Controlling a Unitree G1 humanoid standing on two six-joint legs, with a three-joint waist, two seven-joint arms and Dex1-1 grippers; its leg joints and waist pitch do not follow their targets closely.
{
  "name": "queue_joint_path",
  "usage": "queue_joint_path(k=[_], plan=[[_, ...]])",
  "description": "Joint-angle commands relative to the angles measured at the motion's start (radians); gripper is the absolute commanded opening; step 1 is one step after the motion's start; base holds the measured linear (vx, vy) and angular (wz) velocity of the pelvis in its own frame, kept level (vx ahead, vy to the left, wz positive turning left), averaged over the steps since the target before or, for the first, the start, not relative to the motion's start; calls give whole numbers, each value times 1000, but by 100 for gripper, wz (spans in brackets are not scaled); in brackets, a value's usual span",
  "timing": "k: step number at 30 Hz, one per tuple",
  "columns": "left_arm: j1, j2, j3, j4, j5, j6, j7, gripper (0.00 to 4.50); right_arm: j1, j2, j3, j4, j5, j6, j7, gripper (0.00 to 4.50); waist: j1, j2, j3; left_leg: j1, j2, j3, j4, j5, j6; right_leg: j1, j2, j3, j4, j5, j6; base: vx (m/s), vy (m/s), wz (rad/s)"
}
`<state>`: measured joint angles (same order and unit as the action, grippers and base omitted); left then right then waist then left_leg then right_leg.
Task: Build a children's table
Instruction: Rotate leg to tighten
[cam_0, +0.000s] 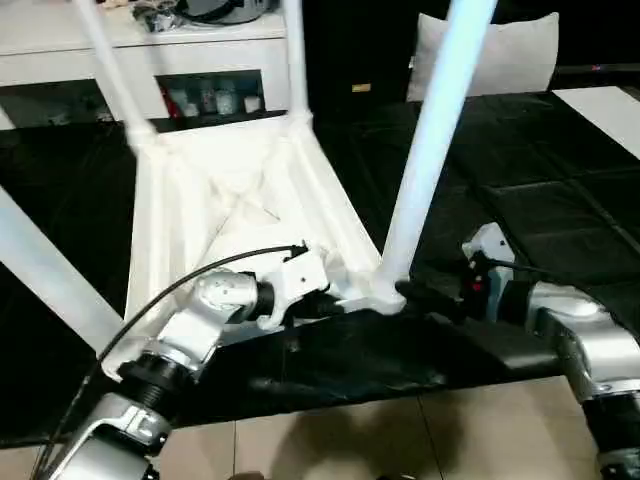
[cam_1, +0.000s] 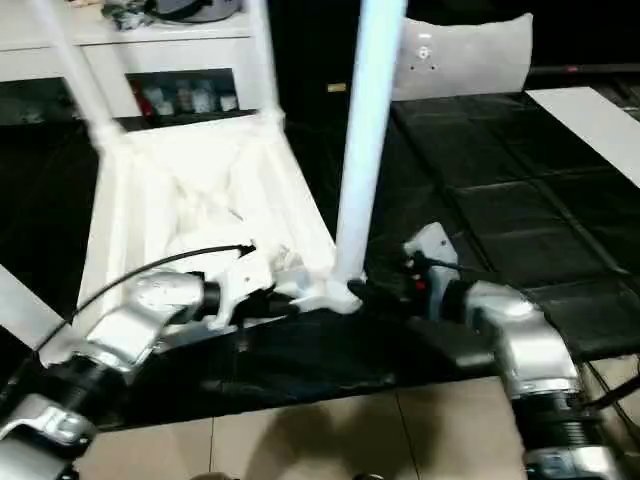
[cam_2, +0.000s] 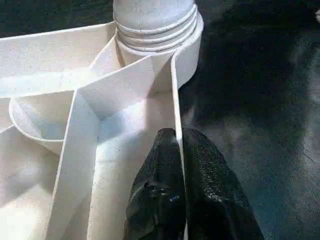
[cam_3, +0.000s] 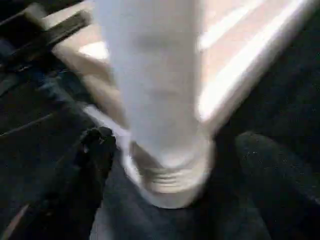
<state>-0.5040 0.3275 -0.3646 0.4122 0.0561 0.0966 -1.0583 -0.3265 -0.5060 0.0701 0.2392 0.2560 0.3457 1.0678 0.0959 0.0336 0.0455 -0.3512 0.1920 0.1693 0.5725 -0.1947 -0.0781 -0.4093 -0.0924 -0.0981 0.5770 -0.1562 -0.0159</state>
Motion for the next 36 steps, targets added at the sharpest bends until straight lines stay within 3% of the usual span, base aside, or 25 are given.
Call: queue_joint_path(k=[1,4,5,8,9,10,15,23,31,34,36], plan=[[2,17,-46,-31,2,-38,-83,0,-18,-38,19,-6,14,-6,70,436,4,-21,-57,-6,33,-1,-56,-154,107,62,-53,45,-68,-319,-167,0,0,0],[2,59,-69,-48,-17,-58,-178,0,-32,-82,50,6,29,-22,189,436,11,-25,-57,-6,36,0,-55,-147,107,61,-54,46,-64,-304,-179,0,0,0],[3,75,-80,-57,-20,-61,-210,0,-31,-94,61,0,36,-20,235,410,14,-27,-57,-5,38,1,-55,-144,110,59,-55,47,-61,-294,-182,0,0,0],[5,101,-98,-74,-24,-75,-263,0,-29,-108,78,-6,35,-32,291,399,23,-24,-57,-3,40,2,-54,-136,111,57,-56,48,-58,-271,-196,0,0,0],[2,118,-112,-80,-18,-98,-292,0,-34,-104,89,4,37,-49,320,376,24,-24,-58,-3,40,2,-53,-133,108,58,-56,48,-56,-264,-198,0,0,0],[2,118,-112,-80,-18,-98,-292,0,-34,-104,89,4,37,-49,320,376,26,-28,-59,-1,41,1,-54,-134,108,58,-57,48,-54,-261,-202,0,0,0],[-9,135,-135,-82,-11,-132,-334,0,-50,-85,108,20,63,-57,365,329,38,-28,-59,0,41,1,-53,-137,99,58,-58,50,-53,-264,-203,0,0,0],[-19,127,-147,-82,-8,-143,-343,0,-54,-48,139,16,92,-23,428,250,41,-29,-58,-1,40,0,-55,-142,84,58,-58,50,-54,-279,-190,0,0,0],[-7,128,-139,-80,-20,-134,-331,0,-40,-46,126,11,115,0,433,225,42,-30,-57,-2,40,-1,-55,-142,81,58,-58,49,-55,-295,-183,0,0,0],[0,87,-95,-90,-41,-44,-245,0,-14,5,87,-33,133,60,304,220,42,-31,-56,-3,40,-1,-56,-138,77,59,-59,50,-55,-293,-184,0,0,0],[-3,60,-73,-90,-38,10,-183,0,-5,46,72,-55,119,78,206,220,35,-30,-51,-3,36,-2,-60,-160,59,58,-58,48,-64,-370,-156,0,0,0]])
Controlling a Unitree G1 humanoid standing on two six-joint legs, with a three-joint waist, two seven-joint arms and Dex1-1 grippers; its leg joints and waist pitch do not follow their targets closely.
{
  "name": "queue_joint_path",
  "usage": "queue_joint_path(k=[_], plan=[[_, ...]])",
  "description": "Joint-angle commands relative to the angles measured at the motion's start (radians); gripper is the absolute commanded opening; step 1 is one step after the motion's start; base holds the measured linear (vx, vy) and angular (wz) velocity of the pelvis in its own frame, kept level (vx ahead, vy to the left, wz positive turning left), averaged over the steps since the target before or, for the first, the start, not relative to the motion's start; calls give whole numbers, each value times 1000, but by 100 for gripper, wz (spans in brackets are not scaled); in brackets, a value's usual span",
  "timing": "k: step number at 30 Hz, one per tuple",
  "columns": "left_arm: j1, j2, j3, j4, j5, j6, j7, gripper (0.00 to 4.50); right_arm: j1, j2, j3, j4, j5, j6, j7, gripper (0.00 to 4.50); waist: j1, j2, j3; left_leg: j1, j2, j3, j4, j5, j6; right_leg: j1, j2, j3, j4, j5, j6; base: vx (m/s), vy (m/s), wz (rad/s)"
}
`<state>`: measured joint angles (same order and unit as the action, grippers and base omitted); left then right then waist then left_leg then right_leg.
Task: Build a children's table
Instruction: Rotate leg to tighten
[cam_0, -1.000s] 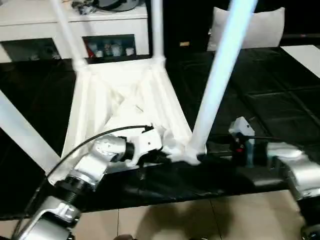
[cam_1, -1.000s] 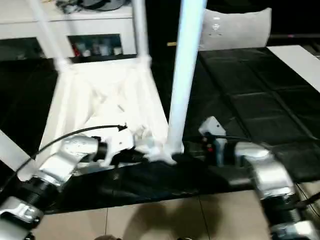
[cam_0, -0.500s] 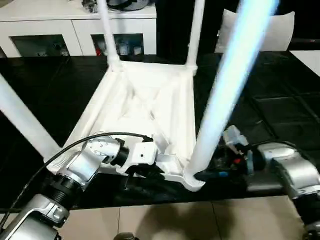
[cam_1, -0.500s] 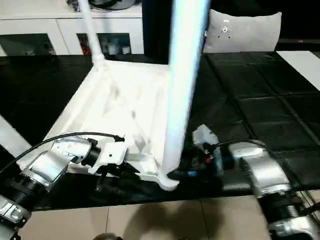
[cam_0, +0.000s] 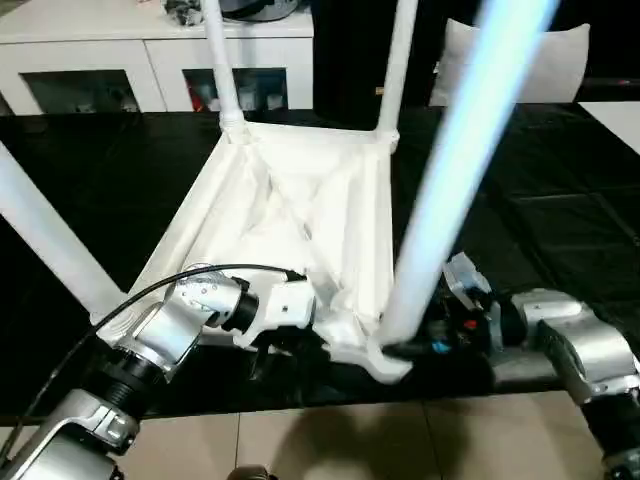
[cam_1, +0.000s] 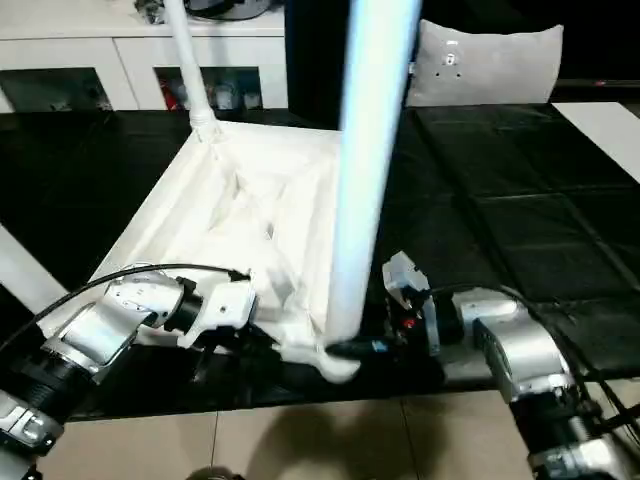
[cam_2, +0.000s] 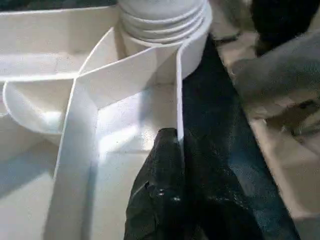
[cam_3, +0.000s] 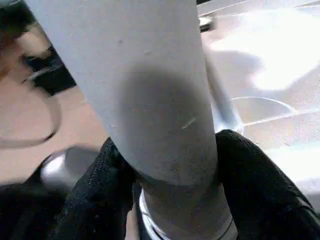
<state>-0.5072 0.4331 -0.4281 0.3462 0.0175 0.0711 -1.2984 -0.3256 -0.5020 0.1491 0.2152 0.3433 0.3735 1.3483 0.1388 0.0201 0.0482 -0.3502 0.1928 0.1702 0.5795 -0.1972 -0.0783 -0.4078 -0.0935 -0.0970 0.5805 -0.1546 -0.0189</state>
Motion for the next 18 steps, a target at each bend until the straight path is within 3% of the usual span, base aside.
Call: queue_joint_path(k=[1,2,3,5,6,8,9,11,12,14,16,18], plan=[[-2,-56,-3,-23,4,51,80,0,-3,57,-12,-40,25,54,-111,219,-8,-18,-53,-2,33,-2,-68,-169,57,55,-58,46,-74,-404,-141,0,0,0],[-5,-73,9,-22,9,86,121,0,-6,85,-20,-39,4,65,-183,217,-10,-19,-51,0,32,-2,-68,-179,52,53,-58,46,-78,-436,-128,0,0,0],[-11,-95,21,-14,16,115,167,0,-12,117,-27,-29,-34,66,-274,214,-21,-16,-48,-3,27,-6,-71,-202,33,54,-58,41,-87,-508,-92,0,0,0],[-26,-151,47,14,30,173,275,0,-35,198,-66,6,-79,101,-474,212,-41,-17,-46,-7,23,-9,-73,-215,17,54,-56,37,-94,-547,-66,0,0,0],[-31,-169,54,24,34,188,309,0,-43,224,-84,15,-85,117,-535,212,-57,-16,-45,-9,19,-11,-74,-220,5,53,-52,33,-97,-561,-55,0,0,0],[-43,-215,70,44,43,221,386,0,-55,272,-112,28,-113,139,-662,208,-68,-16,-48,-13,16,-16,-73,-226,3,58,-54,28,-98,-568,-47,0,0,0],[-55,-263,90,64,48,251,466,0,-64,312,-128,38,-143,142,-764,207,-81,-15,-47,-8,14,-11,-68,-230,14,48,-51,31,-104,-558,-48,0,0,0],[-61,-289,101,71,53,266,505,0,-68,338,-144,41,-145,144,-819,207,-87,-16,-48,-7,13,-10,-68,-229,25,47,-50,31,-107,-547,-56,0,0,0],[-76,-335,125,99,66,255,598,0,-74,388,-173,49,-131,128,-883,207,-87,-13,-49,-5,13,-9,-67,-229,36,44,-49,32,-108,-534,-60,0,0,0],[-89,-368,140,128,75,245,655,0,-78,412,-171,67,-158,75,-923,207,-85,-14,-50,-4,13,-5,-65,-215,45,42,-47,34,-107,-505,-65,0,0,0],[-89,-374,133,130,85,244,651,0,-77,420,-166,72,-164,60,-912,272,-77,-11,-53,-6,15,-6,-66,-187,59,47,-48,37,-98,-453,-82,0,0,0],[-85,-370,122,120,84,249,634,0,-75,424,-164,66,-160,63,-904,274,-74,-9,-56,-12,19,-7,-67,-148,74,54,-49,40,-85,-368,-107,26,-7,2]])
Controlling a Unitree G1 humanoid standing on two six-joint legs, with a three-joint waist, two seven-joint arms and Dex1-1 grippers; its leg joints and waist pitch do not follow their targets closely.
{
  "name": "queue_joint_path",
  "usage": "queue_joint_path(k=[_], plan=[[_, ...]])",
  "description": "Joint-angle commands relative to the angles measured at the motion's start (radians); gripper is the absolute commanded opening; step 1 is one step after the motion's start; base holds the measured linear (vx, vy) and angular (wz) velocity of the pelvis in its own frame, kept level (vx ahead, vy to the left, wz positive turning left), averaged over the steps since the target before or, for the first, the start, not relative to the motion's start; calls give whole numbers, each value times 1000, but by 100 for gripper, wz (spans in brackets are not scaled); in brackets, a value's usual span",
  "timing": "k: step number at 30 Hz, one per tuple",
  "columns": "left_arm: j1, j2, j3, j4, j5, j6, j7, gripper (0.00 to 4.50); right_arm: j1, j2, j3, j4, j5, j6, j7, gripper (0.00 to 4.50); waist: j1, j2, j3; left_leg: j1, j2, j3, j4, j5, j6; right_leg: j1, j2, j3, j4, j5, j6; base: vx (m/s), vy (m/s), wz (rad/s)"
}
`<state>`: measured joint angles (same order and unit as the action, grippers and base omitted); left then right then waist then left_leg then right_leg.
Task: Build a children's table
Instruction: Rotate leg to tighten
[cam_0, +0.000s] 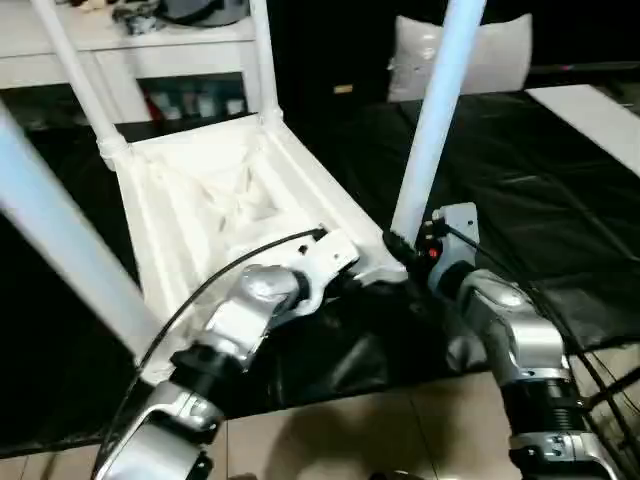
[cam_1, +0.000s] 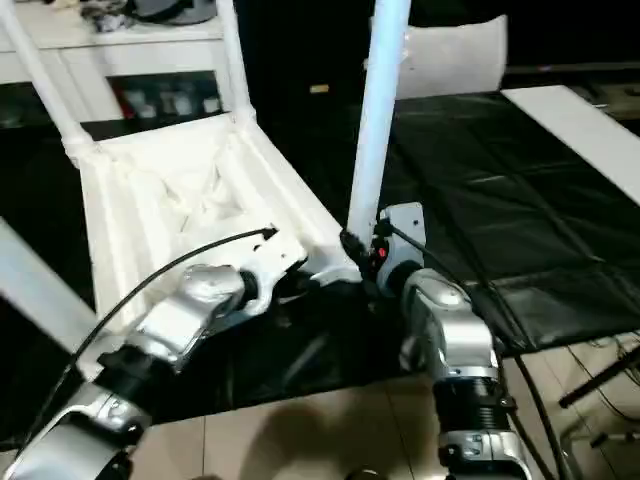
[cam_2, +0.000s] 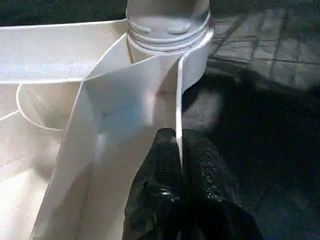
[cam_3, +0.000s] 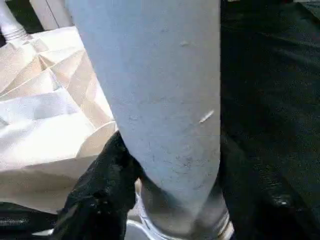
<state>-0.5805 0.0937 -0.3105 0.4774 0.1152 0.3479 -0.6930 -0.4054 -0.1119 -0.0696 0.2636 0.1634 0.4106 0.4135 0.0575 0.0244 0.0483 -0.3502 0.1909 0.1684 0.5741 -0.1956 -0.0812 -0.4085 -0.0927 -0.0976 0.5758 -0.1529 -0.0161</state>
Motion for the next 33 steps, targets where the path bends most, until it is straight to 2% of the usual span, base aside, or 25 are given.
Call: queue_joint_path(k=[1,2,4,8,11,14,16,20,25,27,28,31,33], plan=[[-6,-15,-2,-20,-11,-35,12,0,9,28,50,6,32,29,47,282,8,-14,-56,-13,22,-5,-62,-141,81,57,-49,41,-77,-347,-117,0,0,0],[-4,-8,-6,-22,-9,-38,7,0,11,21,51,0,37,29,58,307,9,-13,-56,-14,23,-5,-61,-129,86,58,-49,42,-73,-314,-132,0,0,0],[-1,8,-12,-21,-4,-52,-6,0,13,2,51,-4,39,22,79,315,8,-13,-55,-13,23,-4,-62,-134,89,59,-49,42,-72,-300,-146,0,0,0],[9,57,-27,-18,1,-106,-67,0,13,-76,45,-4,55,7,185,352,11,-13,-52,-11,24,-4,-63,-164,89,61,-51,42,-78,-348,-138,0,0,0],[17,104,-30,-13,-5,-149,-121,0,11,-163,46,-15,86,-11,336,371,12,-15,-53,-12,25,-4,-63,-167,94,62,-53,42,-77,-357,-136,0,0,0],[17,124,-32,-7,-8,-175,-148,0,18,-195,50,-36,114,-22,418,401,13,-17,-52,-13,26,-3,-61,-164,101,61,-54,43,-76,-360,-138,0,0,0],[26,172,-52,-16,-23,-232,-236,0,22,-264,84,-38,108,-47,526,409,16,-17,-56,-12,27,-5,-60,-158,105,63,-55,42,-75,-356,-140,0,0,0],[44,241,-90,-53,-40,-284,-379,0,16,-333,129,-18,116,-53,670,409,19,-12,-59,-11,33,-3,-58,-143,110,61,-54,44,-63,-279,-183,0,0,0],[57,307,-119,-87,-64,-335,-518,0,13,-396,189,-11,134,-69,854,409,45,-9,-62,-5,40,2,-55,-130,116,58,-55,46,-55,-234,-212,0,0,0],[65,337,-136,-112,-80,-348,-584,0,12,-415,211,-13,149,-64,922,409,57,-11,-63,-3,42,2,-55,-132,112,57,-55,47,-50,-226,-219,0,0,0],[65,337,-136,-112,-80,-348,-584,0,12,-415,211,-13,149,-64,922,383,59,-10,-63,-2,43,2,-55,-133,111,56,-56,48,-49,-220,-222,0,0,0],[77,377,-163,-147,-89,-376,-663,0,11,-428,239,-19,170,-43,1003,372,66,-9,-64,-2,45,0,-56,-140,101,57,-57,48,-45,-215,-228,0,0,0],[77,383,-170,-151,-88,-381,-675,0,13,-429,249,-29,183,-31,1023,338,70,-10,-64,-1,43,1,-56,-148,90,57,-57,49,-47,-231,-221,0,0,0]])
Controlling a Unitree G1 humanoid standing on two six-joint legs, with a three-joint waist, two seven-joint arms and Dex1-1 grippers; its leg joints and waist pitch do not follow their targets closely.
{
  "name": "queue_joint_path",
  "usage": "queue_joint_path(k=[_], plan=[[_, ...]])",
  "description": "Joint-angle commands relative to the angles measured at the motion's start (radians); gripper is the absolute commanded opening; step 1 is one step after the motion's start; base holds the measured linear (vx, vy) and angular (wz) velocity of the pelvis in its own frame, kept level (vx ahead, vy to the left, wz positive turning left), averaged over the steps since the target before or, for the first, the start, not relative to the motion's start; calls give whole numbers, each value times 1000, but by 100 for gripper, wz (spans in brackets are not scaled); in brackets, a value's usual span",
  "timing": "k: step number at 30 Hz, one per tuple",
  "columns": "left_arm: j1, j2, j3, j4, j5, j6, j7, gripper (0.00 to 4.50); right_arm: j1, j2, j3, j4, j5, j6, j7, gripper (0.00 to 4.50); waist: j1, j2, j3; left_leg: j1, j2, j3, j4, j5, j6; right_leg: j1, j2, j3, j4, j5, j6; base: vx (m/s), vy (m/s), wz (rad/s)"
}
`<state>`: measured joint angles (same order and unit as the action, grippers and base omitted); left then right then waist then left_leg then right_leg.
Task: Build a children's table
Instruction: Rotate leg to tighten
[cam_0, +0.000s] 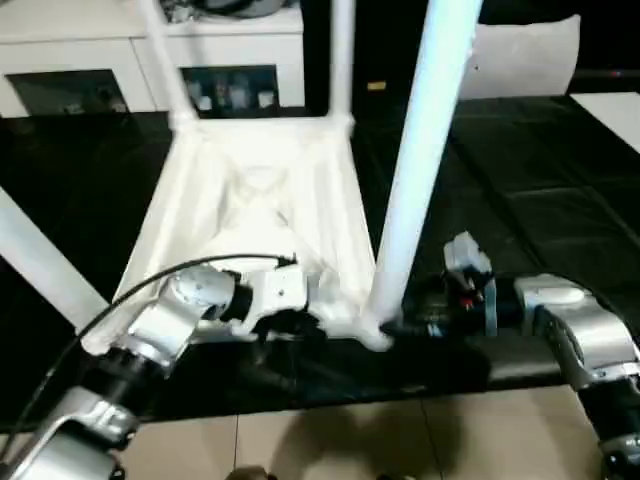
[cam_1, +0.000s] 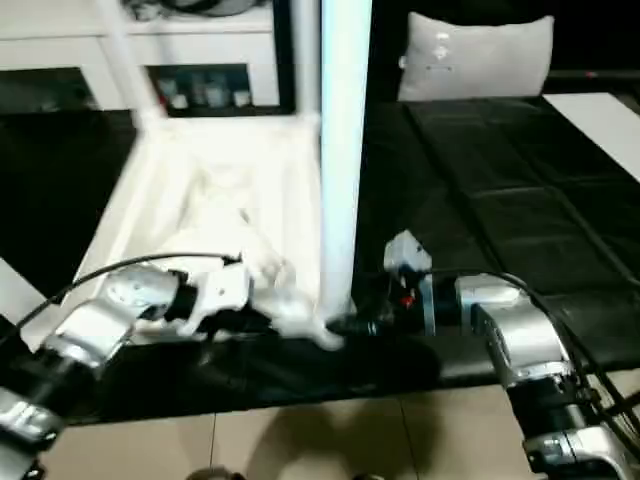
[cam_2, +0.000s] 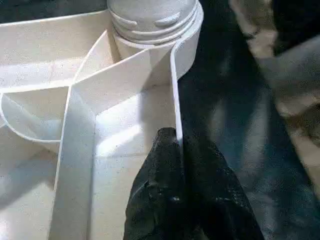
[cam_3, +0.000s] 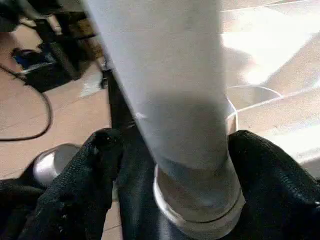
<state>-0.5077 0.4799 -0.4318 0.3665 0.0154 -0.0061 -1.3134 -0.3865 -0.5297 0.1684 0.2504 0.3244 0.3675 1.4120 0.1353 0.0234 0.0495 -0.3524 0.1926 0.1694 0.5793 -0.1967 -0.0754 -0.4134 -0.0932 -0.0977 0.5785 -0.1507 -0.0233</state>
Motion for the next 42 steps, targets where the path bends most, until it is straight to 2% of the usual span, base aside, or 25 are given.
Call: queue_joint_path(k=[1,4,8,11,14,21,25,27,28,29,30,31,32,34,35,36,37,38,40,41,42], plan=[[4,-2,-50,-40,12,-28,-58,0,-6,-11,13,-20,26,18,29,338,-5,-9,-65,2,41,0,-61,-147,83,62,-57,49,-51,-237,-212,0,0,0],[3,-1,-51,-39,14,-35,-65,0,-1,-8,24,-29,36,27,51,311,3,-10,-66,3,42,0,-61,-151,72,61,-58,50,-52,-261,-200,0,0,0],[1,2,-54,-33,16,-42,-64,0,9,-6,46,-34,47,48,88,280,4,-10,-67,1,39,-1,-61,-158,59,63,-58,49,-55,-292,-182,0,0,0],[3,5,-54,-35,14,-42,-68,0,14,-8,48,-36,50,52,92,248,5,-8,-68,0,39,-2,-61,-157,57,63,-58,48,-55,-296,-177,0,0,0],[4,9,-53,-32,16,-45,-70,0,19,-12,50,-41,57,59,92,231,5,-9,-67,1,39,-2,-62,-166,52,63,-58,48,-58,-316,-170,0,0,0],[8,-4,-37,-27,10,-20,-40,0,56,0,37,-78,75,79,72,222,8,-9,-69,2,39,-2,-60,-147,57,63,-57,48,-54,-284,-175,0,0,0],[18,-45,-8,-55,-14,59,24,0,80,45,7,-101,65,84,-44,222,6,-7,-61,0,40,-3,-65,-179,45,62,-59,48,-61,-340,-163,0,0,0],[21,-78,7,-67,-13,115,85,0,81,90,-14,-90,21,75,-176,221,0,-10,-56,3,35,-4,-68,-214,36,60,-58,45,-73,-421,-138,0,0,0],[22,-114,20,-71,-5,167,152,0,72,149,-42,-67,-19,74,-326,217,-5,-4,-50,7,32,-6,-70,-243,26,55,-59,44,-83,-498,-113,0,0,0],[22,-119,22,-71,-4,173,160,0,70,157,-45,-64,-24,75,-345,217,-15,-8,-46,7,27,-7,-69,-264,7,52,-59,39,-92,-571,-84,-50,-4,-4],[23,-141,28,-73,0,203,196,0,65,189,-61,-53,-41,81,-421,213,-27,-8,-45,5,21,-13,-70,-281,-5,57,-61,29,-100,-637,-45,-53,6,-9],[22,-164,34,-72,4,231,231,0,58,222,-77,-39,-59,85,-501,211,-35,-8,-45,4,19,-13,-70,-289,-4,57,-59,26,-106,-656,-30,-53,6,-9],[19,-195,37,-68,13,266,276,0,48,267,-98,-22,-75,106,-599,210,-50,-6,-43,5,16,-16,-68,-310,-6,52,-56,20,-115,-677,-12,0,0,0],[8,-238,43,-53,27,304,340,0,33,321,-119,6,-100,117,-722,207,-76,-7,-42,-2,13,-22,-68,-336,-11,55,-54,9,-121,-693,8,0,0,0],[-1,-264,49,-39,35,320,380,0,23,352,-135,24,-109,120,-787,206,-92,-3,-43,5,9,-24,-63,-363,-7,51,-53,0,-129,-707,16,0,0,0],[-14,-290,61,-23,38,339,423,0,14,378,-148,41,-113,116,-835,206,-102,4,-45,6,10,-26,-64,-372,4,54,-53,-4,-135,-690,15,0,0,0],[-18,-299,65,-17,39,345,438,0,11,386,-152,47,-114,114,-851,206,-108,5,-45,3,12,-27,-65,-371,10,56,-54,-6,-136,-669,9,0,0,0],[-44,-343,89,15,46,372,518,0,-9,427,-171,80,-120,97,-932,206,-112,10,-46,-1,18,-34,-70,-383,16,62,-54,-10,-135,-621,-4,0,0,0],[-70,-376,106,47,54,381,584,0,-26,461,-189,112,-114,73,-986,206,-118,13,-44,2,19,-34,-73,-403,19,60,-52,-15,-139,-600,-12,0,0,0],[-82,-388,111,58,61,380,605,0,-35,476,-193,124,-120,53,-1007,240,-118,8,-44,14,12,-33,-66,-418,23,55,-53,-19,-145,-597,-16,0,0,0],[-86,-393,112,58,71,380,611,0,-39,483,-194,128,-137,36,-1023,260,-117,11,-45,9,14,-34,-70,-404,31,60,-56,-15,-141,-581,-26,0,0,0]])
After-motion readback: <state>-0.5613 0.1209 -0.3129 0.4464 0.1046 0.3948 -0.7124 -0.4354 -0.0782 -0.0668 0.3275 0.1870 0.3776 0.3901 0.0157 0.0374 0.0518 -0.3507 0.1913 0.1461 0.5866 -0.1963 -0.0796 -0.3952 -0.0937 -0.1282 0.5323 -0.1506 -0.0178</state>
